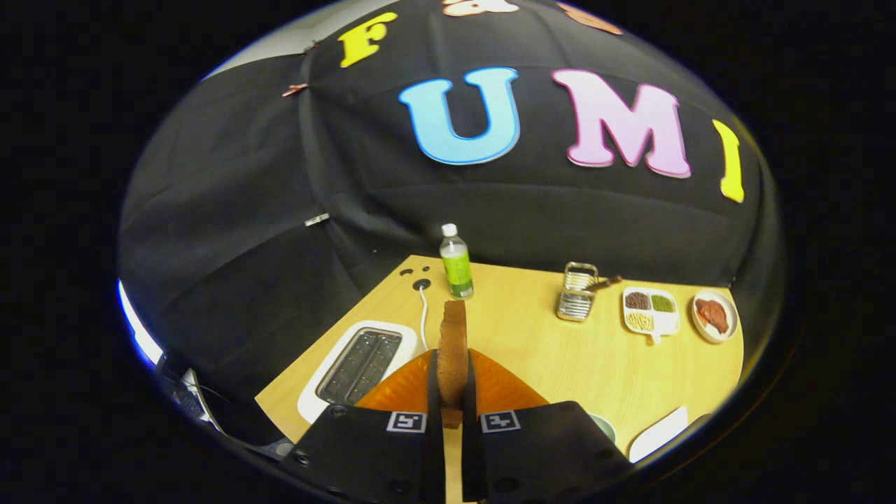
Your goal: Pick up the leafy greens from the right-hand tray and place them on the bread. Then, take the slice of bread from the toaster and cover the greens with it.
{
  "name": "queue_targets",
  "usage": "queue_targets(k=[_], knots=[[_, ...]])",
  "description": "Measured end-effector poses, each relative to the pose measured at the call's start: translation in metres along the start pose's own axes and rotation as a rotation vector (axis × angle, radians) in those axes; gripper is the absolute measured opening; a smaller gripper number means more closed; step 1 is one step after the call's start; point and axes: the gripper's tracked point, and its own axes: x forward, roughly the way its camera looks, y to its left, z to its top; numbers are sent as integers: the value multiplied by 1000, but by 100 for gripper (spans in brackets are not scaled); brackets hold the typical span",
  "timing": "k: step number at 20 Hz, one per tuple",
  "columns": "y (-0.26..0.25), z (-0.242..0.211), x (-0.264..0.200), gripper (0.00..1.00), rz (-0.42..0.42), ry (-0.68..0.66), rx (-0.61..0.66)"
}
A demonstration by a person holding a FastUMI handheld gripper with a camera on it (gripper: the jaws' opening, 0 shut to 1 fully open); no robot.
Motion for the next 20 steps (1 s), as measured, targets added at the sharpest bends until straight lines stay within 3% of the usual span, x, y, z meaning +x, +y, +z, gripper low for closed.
queue_targets(k=[9,20], knots=[[-82,-78,-14,13,-75,148,119],[-106,-148,-16,14,-50,240,267]])
